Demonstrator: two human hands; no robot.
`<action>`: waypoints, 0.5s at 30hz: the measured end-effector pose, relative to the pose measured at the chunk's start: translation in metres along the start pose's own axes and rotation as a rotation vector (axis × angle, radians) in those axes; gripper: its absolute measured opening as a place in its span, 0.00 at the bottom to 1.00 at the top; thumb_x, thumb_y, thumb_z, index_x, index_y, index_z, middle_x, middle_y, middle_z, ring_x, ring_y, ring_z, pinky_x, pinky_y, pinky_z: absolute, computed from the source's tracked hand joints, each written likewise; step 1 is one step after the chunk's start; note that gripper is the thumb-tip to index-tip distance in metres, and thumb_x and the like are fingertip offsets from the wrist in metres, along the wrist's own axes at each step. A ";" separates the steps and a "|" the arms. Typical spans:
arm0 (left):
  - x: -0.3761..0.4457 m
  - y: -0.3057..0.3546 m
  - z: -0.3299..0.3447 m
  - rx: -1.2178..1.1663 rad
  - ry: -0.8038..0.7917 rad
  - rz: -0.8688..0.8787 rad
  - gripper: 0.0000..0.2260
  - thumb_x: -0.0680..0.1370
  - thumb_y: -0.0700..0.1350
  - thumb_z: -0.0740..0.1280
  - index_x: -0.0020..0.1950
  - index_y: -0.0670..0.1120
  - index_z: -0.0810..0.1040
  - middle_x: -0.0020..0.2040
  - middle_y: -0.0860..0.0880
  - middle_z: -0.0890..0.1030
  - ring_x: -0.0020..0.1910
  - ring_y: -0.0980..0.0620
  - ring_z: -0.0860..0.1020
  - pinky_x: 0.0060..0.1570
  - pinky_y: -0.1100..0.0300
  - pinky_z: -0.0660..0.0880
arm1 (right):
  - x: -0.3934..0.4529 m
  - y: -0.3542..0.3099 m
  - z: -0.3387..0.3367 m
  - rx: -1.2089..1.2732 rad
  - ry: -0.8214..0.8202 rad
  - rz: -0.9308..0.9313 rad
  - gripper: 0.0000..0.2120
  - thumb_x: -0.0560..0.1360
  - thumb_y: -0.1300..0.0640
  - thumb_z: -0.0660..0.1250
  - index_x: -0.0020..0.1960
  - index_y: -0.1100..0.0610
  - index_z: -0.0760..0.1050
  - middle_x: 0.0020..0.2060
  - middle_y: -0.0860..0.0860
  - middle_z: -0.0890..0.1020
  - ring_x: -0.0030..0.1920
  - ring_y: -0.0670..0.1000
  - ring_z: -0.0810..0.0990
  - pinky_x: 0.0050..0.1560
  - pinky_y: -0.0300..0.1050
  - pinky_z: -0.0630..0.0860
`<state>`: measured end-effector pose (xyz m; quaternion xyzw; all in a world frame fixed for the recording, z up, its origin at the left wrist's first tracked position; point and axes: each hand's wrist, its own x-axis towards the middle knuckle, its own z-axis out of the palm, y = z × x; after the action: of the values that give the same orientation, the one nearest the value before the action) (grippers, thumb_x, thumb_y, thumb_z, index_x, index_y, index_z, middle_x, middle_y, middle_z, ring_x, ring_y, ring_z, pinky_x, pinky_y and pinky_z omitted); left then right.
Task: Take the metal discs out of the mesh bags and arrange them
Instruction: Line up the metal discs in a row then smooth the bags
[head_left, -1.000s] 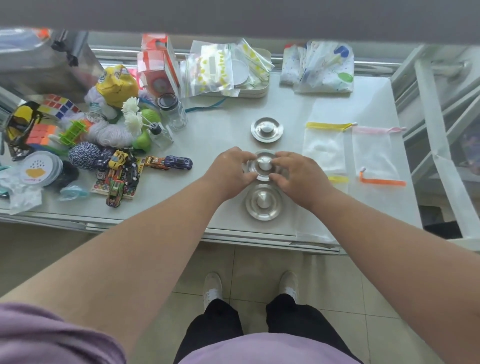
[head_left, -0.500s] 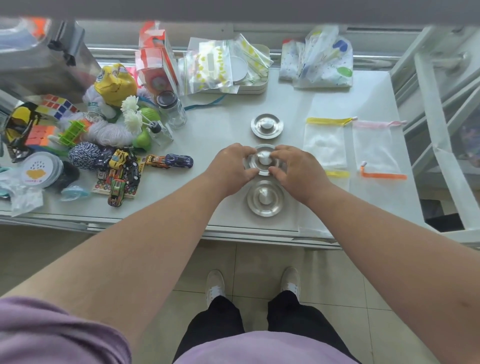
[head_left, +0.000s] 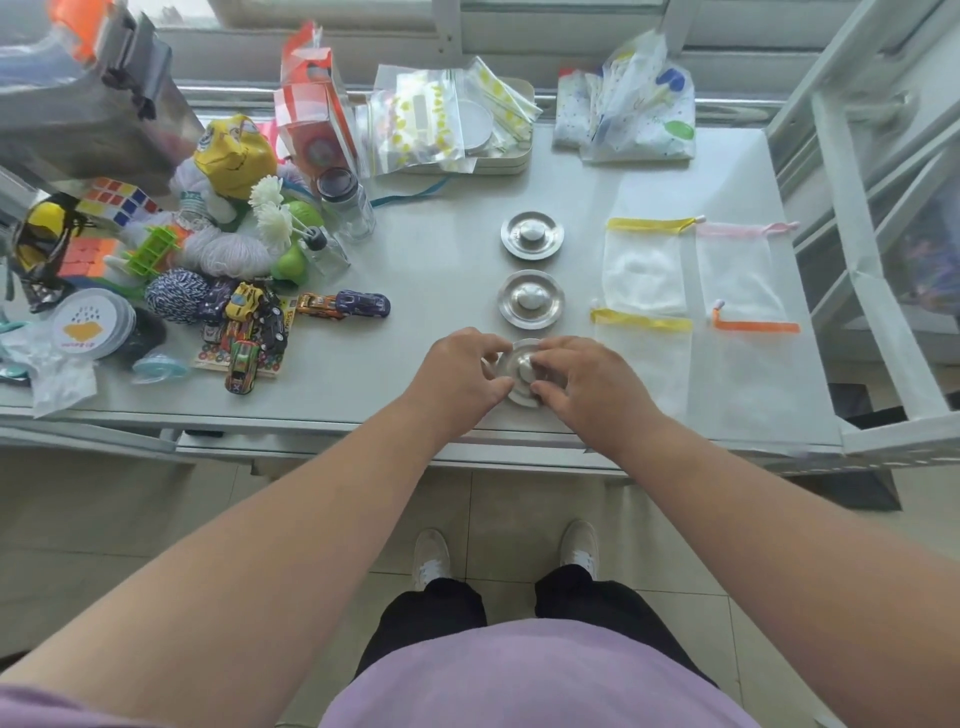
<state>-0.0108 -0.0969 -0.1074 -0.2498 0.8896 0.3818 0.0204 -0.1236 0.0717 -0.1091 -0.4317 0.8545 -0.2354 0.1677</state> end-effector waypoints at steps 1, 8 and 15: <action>0.001 0.000 0.000 0.000 -0.004 0.001 0.19 0.75 0.45 0.77 0.66 0.49 0.85 0.55 0.48 0.83 0.47 0.52 0.85 0.60 0.56 0.80 | 0.000 0.000 0.001 -0.001 0.005 0.004 0.13 0.74 0.56 0.76 0.58 0.55 0.85 0.62 0.52 0.84 0.62 0.55 0.81 0.66 0.47 0.74; 0.002 0.010 -0.001 0.013 0.051 0.044 0.24 0.76 0.51 0.77 0.71 0.49 0.81 0.59 0.49 0.79 0.48 0.51 0.78 0.59 0.58 0.76 | -0.014 0.006 -0.016 0.055 0.083 0.040 0.20 0.75 0.53 0.76 0.66 0.56 0.82 0.68 0.54 0.81 0.69 0.54 0.78 0.72 0.45 0.69; 0.051 0.077 0.018 0.120 0.118 0.162 0.19 0.79 0.50 0.75 0.69 0.49 0.83 0.62 0.47 0.81 0.67 0.43 0.74 0.70 0.53 0.70 | -0.013 0.075 -0.079 0.025 0.220 0.168 0.17 0.78 0.55 0.73 0.66 0.57 0.82 0.70 0.54 0.80 0.71 0.53 0.77 0.72 0.40 0.65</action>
<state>-0.0933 -0.0615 -0.0802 -0.1973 0.9278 0.3130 -0.0479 -0.2040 0.1416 -0.0832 -0.3281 0.8978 -0.2770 0.0976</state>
